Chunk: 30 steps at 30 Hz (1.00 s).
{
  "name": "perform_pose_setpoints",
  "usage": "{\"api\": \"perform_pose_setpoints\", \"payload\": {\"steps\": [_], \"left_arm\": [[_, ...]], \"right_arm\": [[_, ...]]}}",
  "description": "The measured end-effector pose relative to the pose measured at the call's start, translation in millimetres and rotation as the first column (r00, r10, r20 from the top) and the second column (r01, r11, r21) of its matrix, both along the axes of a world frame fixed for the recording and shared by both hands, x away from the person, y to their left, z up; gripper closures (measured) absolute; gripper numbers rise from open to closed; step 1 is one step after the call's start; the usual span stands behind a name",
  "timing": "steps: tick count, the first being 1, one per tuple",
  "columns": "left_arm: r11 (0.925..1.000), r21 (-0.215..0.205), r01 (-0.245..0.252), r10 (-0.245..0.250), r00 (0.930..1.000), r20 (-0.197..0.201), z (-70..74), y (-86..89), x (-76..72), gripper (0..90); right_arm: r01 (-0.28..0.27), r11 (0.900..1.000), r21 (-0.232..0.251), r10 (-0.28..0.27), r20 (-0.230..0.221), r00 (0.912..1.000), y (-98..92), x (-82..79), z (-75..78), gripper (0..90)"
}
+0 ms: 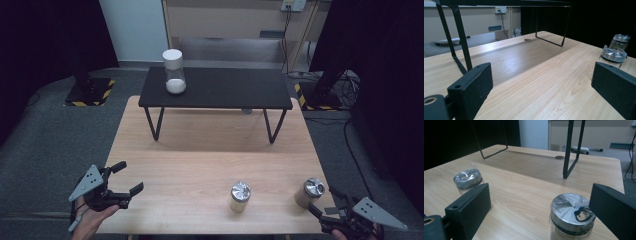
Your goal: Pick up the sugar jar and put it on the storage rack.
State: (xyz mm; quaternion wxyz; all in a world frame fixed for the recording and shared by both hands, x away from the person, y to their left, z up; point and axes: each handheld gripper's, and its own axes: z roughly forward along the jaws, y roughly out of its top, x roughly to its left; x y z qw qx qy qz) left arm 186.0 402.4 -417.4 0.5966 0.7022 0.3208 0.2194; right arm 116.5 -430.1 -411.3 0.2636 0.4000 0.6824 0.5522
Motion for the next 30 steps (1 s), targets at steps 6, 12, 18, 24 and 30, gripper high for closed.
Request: {"api": "perform_pose_setpoints", "payload": {"steps": [6, 12, 18, 24, 30], "left_arm": [[1.0, -0.01, -0.001, 0.001, 0.9999, -0.016, -8.5, 4.0, -1.2, 2.6], [0.9998, -0.004, 0.021, -0.021, 0.9998, -0.007, -10.2, 8.0, -0.4, 3.0], [0.9993, 0.026, 0.027, -0.027, 0.9996, -0.002, -11.2, 12.2, 0.4, 2.3], [0.9991, 0.039, 0.018, -0.019, 0.9997, 0.016, -11.6, 14.2, -2.1, 0.0], [0.9979, 0.062, -0.018, 0.016, 0.9996, 0.025, -10.8, 11.8, -5.6, 0.0]], "right_arm": [[0.001, 1.0, 0.001, -0.001, -0.004, 1.0, 0.4, 0.2, 0.1, 4.5], [-0.001, 1.0, 0.001, 0.001, -0.002, 1.0, 0.2, 0.4, -0.3, 4.5], [-0.003, 1.0, 0.001, 0.003, 0.0, 1.0, 0.7, 0.7, -0.1, 4.5], [-0.003, 1.0, -0.007, 0.003, 0.003, 1.0, 1.2, 1.3, -0.5, 4.5], [-0.005, 1.0, -0.007, 0.005, 0.004, 1.0, 1.2, 1.9, -0.8, 4.4]]}}
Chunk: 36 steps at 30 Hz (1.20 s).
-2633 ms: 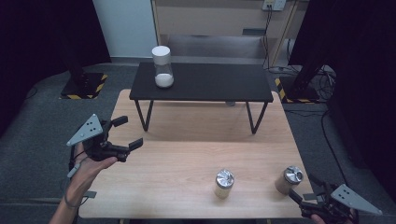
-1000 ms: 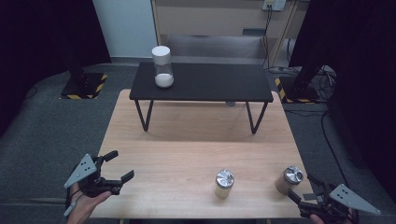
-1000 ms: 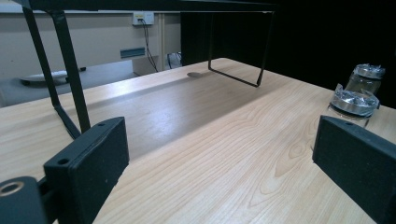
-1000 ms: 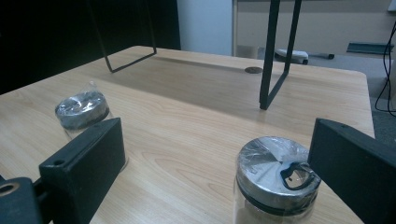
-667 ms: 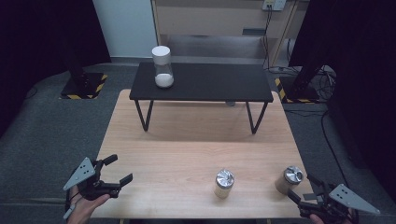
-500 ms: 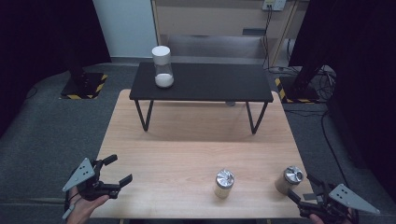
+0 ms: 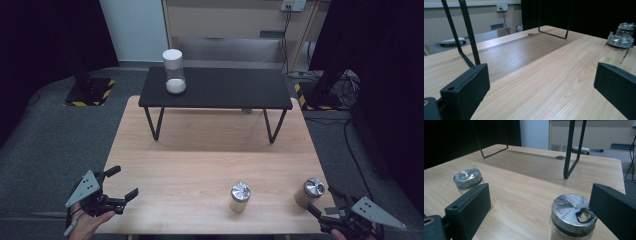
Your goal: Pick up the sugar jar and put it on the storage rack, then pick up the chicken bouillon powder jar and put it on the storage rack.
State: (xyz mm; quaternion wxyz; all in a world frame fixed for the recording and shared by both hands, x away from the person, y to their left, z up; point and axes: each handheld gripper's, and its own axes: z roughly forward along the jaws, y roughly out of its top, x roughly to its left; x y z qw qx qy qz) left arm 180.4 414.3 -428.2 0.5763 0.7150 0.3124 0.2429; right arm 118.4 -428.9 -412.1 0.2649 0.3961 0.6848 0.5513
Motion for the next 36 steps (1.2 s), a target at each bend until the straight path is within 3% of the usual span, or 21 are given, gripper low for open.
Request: {"api": "perform_pose_setpoints", "payload": {"steps": [13, 36], "left_arm": [[0.998, 0.0, -0.064, 0.064, 0.998, -0.002, -0.8, 2.3, -5.3, 0.0], [0.9989, 0.001, -0.047, 0.047, 0.9988, -0.009, -0.6, 2.8, -3.7, 0.0]], "right_arm": [[-0.001, 1.0, 0.0, 0.001, -0.002, 1.0, 0.0, -0.2, 0.0, 4.5], [-0.033, 0.999, 0.009, 0.033, 0.008, 0.9994, 6.6, 4.5, 5.4, 1.8]]}}
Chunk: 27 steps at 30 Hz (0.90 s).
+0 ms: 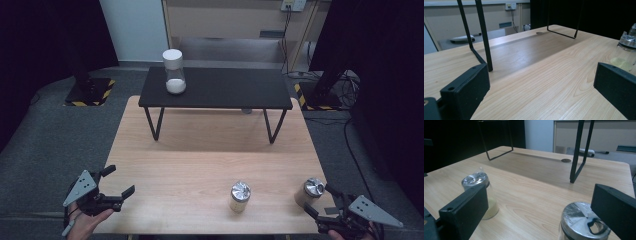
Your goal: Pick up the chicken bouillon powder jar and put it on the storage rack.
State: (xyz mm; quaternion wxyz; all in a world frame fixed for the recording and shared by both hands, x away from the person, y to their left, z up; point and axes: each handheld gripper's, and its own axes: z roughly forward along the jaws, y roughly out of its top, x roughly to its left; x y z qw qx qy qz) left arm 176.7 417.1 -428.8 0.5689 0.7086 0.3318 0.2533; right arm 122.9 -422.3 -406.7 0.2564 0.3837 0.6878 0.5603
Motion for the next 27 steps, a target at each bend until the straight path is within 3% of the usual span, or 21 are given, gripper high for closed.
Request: {"api": "perform_pose_setpoints", "payload": {"steps": [18, 27], "left_arm": [[1.0, -0.001, 0.006, -0.006, 0.9998, -0.017, -0.3, 0.7, 1.8, 0.0], [0.9999, -0.002, 0.011, -0.011, 0.9998, -0.019, -0.4, 0.8, 2.3, 0.0]], "right_arm": [[-0.111, 0.993, 0.026, 0.112, -0.007, 0.9937, 1.9, 20.2, 20.0, 1.8], [-0.168, 0.986, -0.011, 0.168, -0.002, 0.9858, 13.7, 34.1, 37.8, 1.9]]}}
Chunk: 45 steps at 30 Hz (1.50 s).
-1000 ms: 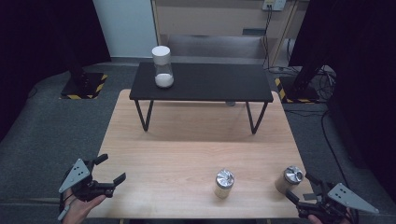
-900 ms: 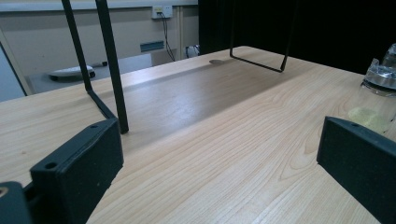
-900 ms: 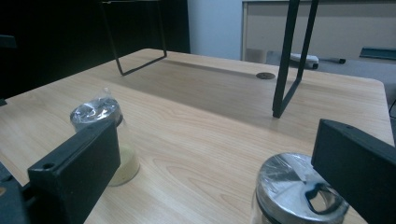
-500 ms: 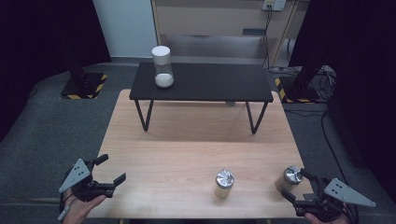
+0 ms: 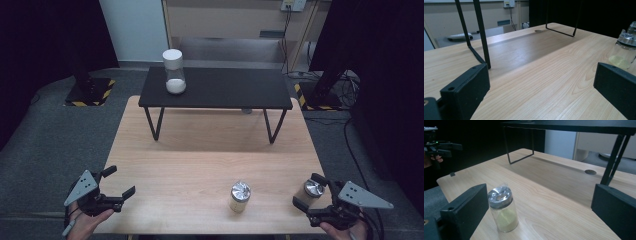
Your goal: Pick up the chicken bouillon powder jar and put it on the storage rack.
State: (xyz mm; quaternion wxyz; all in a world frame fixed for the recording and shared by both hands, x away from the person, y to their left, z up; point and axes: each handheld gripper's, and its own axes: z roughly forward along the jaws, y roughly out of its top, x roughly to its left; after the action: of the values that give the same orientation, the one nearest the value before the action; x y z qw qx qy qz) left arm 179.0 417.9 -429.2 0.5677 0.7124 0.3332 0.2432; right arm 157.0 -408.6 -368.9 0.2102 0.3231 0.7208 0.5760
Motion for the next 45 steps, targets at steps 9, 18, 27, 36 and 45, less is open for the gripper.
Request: {"api": "perform_pose_setpoints", "payload": {"steps": [9, 18, 27, 36, 45], "left_arm": [[1.0, 0.006, 0.008, -0.008, 1.0, 0.001, 0.7, -0.2, 0.2, 0.0], [1.0, 0.001, 0.006, -0.006, 1.0, -0.004, 0.5, 0.6, 0.1, 0.0], [1.0, -0.003, 0.009, -0.009, 0.9999, -0.009, 0.1, 1.0, 0.9, 0.0], [0.9999, -0.004, 0.012, -0.013, 0.9998, -0.015, 0.2, 1.3, 1.6, 0.0], [0.9999, -0.009, 0.012, -0.012, 0.9998, -0.016, -0.3, 1.6, 1.7, 0.0]], "right_arm": [[-0.073, 0.997, -0.025, 0.072, -0.019, 0.9972, 13.3, 17.3, 7.0, 1.9], [-0.155, 0.986, -0.062, 0.153, -0.033, 0.9877, 32.9, 33.8, 9.7, 2.5], [-0.212, 0.975, -0.07, 0.209, -0.051, 0.9766, 50.5, 48.7, 4.5, 2.8], [-0.25, 0.966, -0.066, 0.244, -0.081, 0.9663, 63.1, 62.9, -4.0, 3.5], [-0.278, 0.957, -0.082, 0.268, -0.113, 0.9567, 73.2, 72.9, -10.5, 4.2]]}}
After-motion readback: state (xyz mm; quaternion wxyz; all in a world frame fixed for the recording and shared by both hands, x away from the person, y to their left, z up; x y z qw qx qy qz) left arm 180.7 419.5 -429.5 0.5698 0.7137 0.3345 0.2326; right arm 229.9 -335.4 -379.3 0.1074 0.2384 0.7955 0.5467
